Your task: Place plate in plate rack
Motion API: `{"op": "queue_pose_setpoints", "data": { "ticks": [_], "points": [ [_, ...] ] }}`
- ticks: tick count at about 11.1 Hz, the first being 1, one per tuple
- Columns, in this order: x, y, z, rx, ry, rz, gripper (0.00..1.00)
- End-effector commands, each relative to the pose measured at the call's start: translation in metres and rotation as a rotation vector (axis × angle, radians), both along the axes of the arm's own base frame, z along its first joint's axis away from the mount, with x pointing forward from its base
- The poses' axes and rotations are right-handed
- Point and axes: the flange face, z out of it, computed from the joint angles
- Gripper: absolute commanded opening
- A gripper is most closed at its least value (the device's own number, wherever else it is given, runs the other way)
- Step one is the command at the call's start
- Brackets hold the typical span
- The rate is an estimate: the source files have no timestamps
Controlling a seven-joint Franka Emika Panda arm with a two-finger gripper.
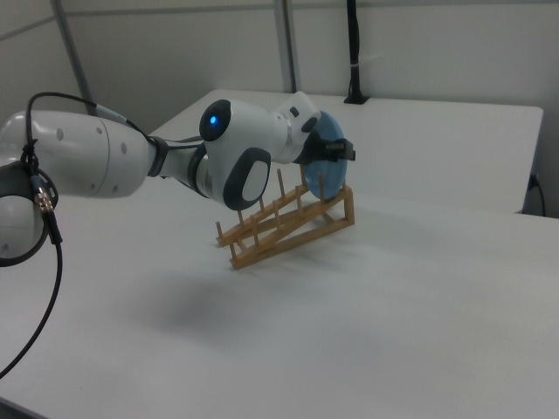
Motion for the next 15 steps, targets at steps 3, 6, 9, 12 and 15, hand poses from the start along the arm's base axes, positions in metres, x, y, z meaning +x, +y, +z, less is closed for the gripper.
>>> {"op": "queue_pose_setpoints", "data": {
  "ticks": [3,6,9,12,15],
  "points": [
    [-0.015,-0.002,0.034,0.077,-0.061,-0.049,1.00],
    [-0.043,0.001,0.062,0.215,-0.011,-0.100,1.00],
    [-0.071,0.033,0.088,0.453,0.258,-0.171,1.00],
    [-0.111,0.079,0.099,0.495,0.619,-0.234,1.00],
    [-0.146,0.121,0.099,0.389,0.873,-0.219,1.00]
  ]
}}
